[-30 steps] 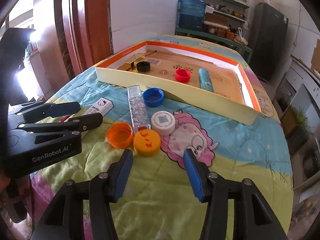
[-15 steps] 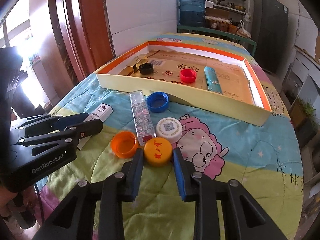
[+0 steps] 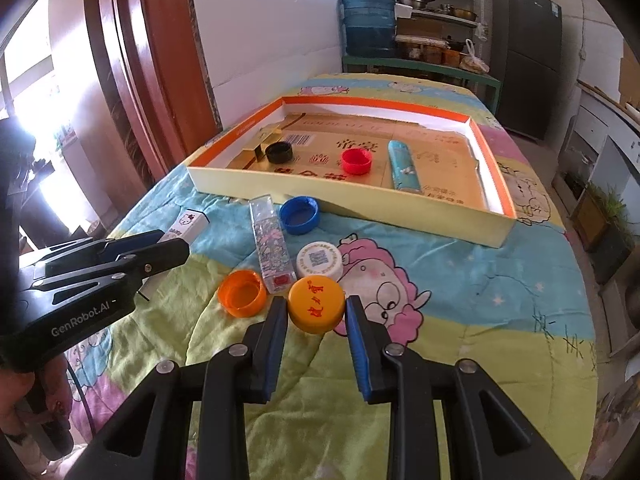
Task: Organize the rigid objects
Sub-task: 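Grasp the white Hello Kitty box with the left tool while the right tool grasps the yellow cap, then carry the Hello Kitty box with the left tool while the right tool carries the yellow cap into the tray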
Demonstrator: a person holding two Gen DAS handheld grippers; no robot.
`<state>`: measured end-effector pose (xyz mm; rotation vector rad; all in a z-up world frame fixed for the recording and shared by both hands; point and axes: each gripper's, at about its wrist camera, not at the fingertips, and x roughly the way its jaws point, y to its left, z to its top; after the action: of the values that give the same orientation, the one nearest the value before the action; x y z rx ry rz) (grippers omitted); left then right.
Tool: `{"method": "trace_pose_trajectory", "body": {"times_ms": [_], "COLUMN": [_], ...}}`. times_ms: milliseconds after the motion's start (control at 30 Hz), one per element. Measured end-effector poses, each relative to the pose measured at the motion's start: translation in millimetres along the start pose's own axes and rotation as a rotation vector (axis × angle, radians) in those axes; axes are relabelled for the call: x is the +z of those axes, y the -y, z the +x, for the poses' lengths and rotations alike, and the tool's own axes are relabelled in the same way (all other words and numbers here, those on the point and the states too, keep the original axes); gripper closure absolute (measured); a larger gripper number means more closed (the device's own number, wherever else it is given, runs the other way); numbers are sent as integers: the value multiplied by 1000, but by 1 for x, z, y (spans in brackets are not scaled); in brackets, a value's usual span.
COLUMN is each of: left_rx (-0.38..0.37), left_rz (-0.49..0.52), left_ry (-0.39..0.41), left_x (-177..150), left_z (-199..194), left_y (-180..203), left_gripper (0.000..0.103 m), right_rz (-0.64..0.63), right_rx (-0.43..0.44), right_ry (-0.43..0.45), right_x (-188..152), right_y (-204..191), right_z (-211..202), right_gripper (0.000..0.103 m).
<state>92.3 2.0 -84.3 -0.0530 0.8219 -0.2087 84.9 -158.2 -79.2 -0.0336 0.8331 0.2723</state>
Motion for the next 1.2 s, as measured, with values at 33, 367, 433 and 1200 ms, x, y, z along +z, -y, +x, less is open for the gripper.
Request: {"method": "trace_pose_trajectory", "body": {"times_ms": [33, 367, 433, 1200], "left_rx": [-2, -7, -5, -22], "left_rz": [2, 28, 32, 123], "left_ry": [4, 41, 46, 153], "left_x": [1, 15, 19, 82], "left_z": [-2, -15, -16, -26], "left_y": [1, 9, 10, 33], "left_gripper": [77, 77, 77, 77], "right_rz": [2, 9, 10, -5], "right_rx": [-1, -11, -12, -80], "right_ry": [5, 35, 40, 136], "right_x": [1, 8, 10, 56], "right_y": [1, 6, 7, 30], "right_z": [-2, -13, -15, -32], "right_gripper": [73, 73, 73, 73]}}
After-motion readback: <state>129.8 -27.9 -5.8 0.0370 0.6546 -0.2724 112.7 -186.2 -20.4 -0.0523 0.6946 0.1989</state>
